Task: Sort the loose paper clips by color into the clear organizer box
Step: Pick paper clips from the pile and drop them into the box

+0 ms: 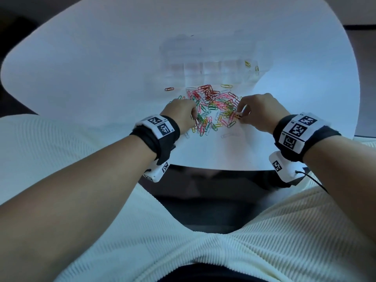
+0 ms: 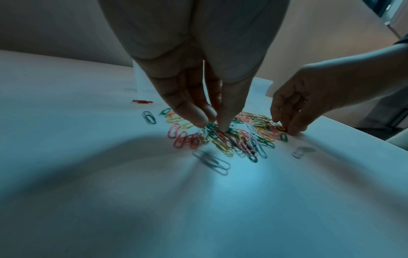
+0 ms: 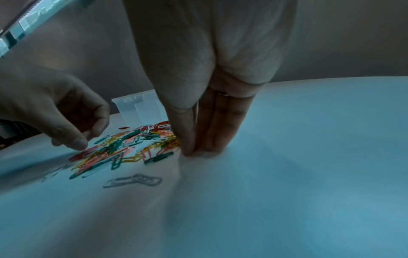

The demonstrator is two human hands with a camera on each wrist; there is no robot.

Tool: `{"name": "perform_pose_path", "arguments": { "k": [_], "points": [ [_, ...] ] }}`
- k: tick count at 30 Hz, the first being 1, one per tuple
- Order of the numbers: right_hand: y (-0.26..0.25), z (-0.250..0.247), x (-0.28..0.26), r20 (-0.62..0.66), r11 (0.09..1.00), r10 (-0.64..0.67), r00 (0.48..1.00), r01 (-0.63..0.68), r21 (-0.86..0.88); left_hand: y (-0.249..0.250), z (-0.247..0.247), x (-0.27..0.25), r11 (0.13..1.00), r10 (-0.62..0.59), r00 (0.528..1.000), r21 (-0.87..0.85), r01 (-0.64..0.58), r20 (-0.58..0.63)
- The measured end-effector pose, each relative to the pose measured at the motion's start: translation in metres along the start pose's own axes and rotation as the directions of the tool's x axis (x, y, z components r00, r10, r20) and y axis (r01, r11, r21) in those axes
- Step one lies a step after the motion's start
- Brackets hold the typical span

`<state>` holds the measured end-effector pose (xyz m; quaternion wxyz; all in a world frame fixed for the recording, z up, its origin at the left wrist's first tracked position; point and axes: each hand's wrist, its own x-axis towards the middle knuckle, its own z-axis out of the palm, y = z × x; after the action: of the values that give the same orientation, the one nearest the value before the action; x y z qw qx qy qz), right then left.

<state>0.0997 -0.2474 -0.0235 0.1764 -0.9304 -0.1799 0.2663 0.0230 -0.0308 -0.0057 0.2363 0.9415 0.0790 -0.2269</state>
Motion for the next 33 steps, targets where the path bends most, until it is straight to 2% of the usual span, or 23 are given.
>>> {"name": "perform_pose_path", "arguments": {
  "k": [4,16,22,33],
  "points": [
    [0.001,-0.001,0.002,0.017,0.999,0.032,0.999,-0.033,0.025,-0.004,0.007,-0.004,1.000,-0.023,0.999,-0.016,0.023,0.039],
    [-0.002,0.000,-0.003,0.039,0.998,0.020,0.999,-0.022,0.063,-0.012,0.011,0.000,0.998,0.052,0.999,0.026,-0.052,-0.012],
    [-0.003,-0.005,-0.004,0.042,0.988,0.039,0.998,-0.045,0.147,-0.011,0.016,0.002,0.991,0.128,0.992,0.044,-0.127,-0.022],
    [-0.006,-0.012,-0.006,0.137,0.939,0.046,0.989,-0.090,0.332,-0.012,0.014,0.006,0.983,0.138,0.990,0.125,-0.136,-0.009]
  ]
}}
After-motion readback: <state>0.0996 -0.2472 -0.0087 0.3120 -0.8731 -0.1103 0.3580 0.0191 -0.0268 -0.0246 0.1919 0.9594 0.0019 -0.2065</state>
